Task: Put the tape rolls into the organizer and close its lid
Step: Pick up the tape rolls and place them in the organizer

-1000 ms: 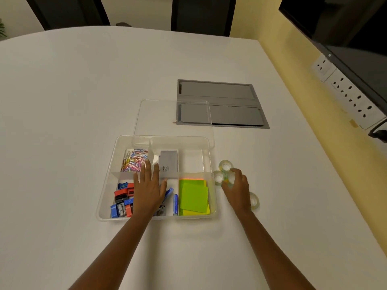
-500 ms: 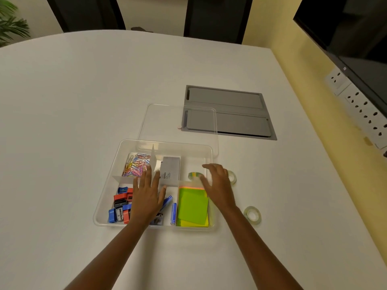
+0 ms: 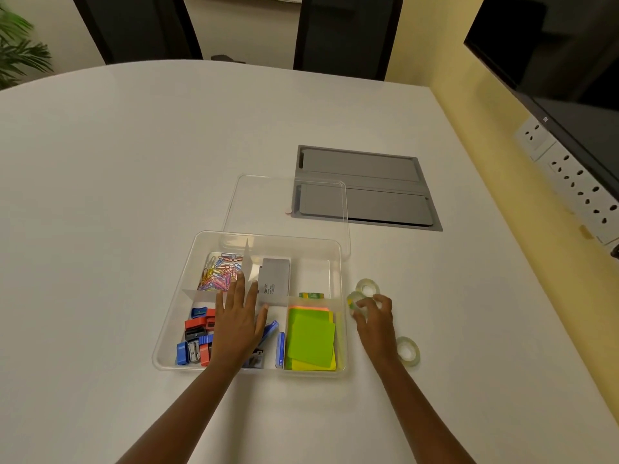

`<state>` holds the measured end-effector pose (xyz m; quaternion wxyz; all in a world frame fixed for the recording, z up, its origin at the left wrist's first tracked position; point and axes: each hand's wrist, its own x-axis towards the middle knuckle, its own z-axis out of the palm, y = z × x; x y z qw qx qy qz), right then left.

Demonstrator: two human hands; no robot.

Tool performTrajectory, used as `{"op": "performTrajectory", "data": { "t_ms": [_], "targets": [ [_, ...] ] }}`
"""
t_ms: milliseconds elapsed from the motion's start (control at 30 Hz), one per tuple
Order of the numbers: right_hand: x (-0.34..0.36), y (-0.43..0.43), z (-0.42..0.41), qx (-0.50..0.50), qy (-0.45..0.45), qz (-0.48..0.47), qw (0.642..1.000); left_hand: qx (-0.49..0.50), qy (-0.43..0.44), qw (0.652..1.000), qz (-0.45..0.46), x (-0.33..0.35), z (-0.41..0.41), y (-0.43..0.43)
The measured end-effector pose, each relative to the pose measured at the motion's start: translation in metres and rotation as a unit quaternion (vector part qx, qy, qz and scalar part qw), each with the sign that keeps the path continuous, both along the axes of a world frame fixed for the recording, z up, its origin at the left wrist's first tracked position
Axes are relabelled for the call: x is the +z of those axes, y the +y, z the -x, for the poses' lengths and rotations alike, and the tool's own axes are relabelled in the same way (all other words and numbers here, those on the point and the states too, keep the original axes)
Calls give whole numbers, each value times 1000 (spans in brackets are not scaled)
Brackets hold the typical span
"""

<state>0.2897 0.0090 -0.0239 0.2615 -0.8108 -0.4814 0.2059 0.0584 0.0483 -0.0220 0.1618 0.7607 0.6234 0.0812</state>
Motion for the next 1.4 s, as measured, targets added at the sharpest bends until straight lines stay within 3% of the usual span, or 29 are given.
{"op": "performTrajectory", "data": {
  "t_ms": [200, 333, 500, 667, 700, 800, 867, 967, 1133, 1233, 1333, 1400],
  "targets": [
    [23, 24, 12, -1, -75, -52, 996, 4, -7, 1000, -2, -1, 0, 0],
    [21, 30, 4, 21, -30, -15, 999, 8, -10, 1000, -1, -1, 0, 1],
    [17, 25, 6, -1, 164, 60, 985, 7, -12, 1000, 0, -1, -1, 1],
    [25, 21, 6, -100, 375, 18, 921, 9, -18, 1000, -2, 1, -1, 1],
    [27, 22, 6, -105, 367, 12, 924, 8, -18, 1000, -2, 1, 0, 1],
    [32, 24, 8, -58, 214, -17, 975, 6, -20, 1000, -4, 0, 0, 1],
    [39, 28, 11, -12, 126, -67, 990, 7, -23, 1000, -6, 1, -1, 1],
    [48, 36, 21, 98, 29, -88, 991, 8, -25, 1000, -8, 1, 0, 0],
    [42, 47, 37, 217, -76, -25, 973, 7, -12, 1000, -7, 0, 0, 1],
    [38, 49, 36, 211, -72, -34, 974, 6, -9, 1000, -6, 0, 0, 1],
    [34, 45, 22, 121, -65, -96, 986, 7, -11, 1000, -8, 0, 0, 1],
    [27, 41, 7, 71, -77, -71, 992, 6, -9, 1000, -6, -1, 0, 1]
  ]
}}
